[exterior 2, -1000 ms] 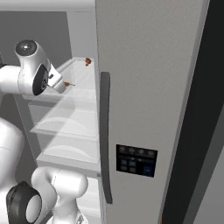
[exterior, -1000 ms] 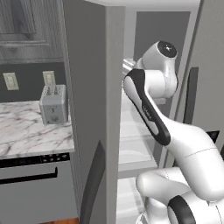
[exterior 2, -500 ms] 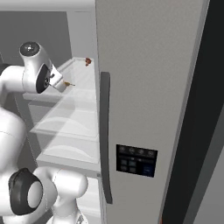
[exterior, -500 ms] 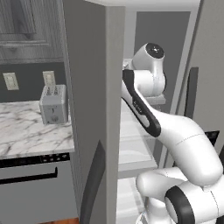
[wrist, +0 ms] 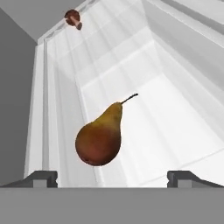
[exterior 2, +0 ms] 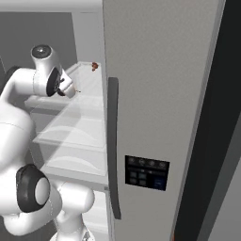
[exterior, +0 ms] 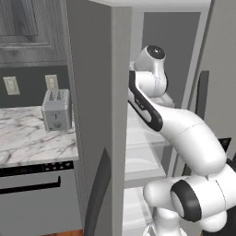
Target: Pick up the pear and orange from the fridge and place one fruit on each plate on the dining counter.
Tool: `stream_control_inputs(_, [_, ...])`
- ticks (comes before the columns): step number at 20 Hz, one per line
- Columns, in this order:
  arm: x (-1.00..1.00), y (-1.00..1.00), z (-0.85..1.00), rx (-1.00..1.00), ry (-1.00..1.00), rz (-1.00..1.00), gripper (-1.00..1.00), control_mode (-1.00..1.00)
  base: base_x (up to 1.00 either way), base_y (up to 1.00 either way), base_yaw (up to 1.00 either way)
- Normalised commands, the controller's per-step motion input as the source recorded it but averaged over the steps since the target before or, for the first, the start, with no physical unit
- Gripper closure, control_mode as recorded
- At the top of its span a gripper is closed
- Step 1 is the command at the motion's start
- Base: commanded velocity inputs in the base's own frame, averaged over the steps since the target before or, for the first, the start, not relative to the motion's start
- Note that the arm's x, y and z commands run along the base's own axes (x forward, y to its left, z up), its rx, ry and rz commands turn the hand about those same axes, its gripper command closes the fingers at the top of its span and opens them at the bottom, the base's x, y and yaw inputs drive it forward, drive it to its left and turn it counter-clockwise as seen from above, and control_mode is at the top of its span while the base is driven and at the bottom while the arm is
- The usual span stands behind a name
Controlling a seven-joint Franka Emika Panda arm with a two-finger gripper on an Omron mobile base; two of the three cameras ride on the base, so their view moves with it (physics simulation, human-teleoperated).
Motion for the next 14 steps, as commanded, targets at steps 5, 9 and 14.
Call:
stream_control_inputs(5, [0.31,0.09,-0.03,0.0,0.18,0.0,-1.0,-1.0,0.0,0.0,0.0])
stream_control_inputs(9, [0.25,0.03,-0.26,0.0,0.01,0.0,-1.0,-1.0,0.0,0.0,0.0])
stream_control_inputs(14, [0.24,0.06,-0.2,0.0,0.0,0.0,-1.0,-1.0,0.0,0.0,0.0])
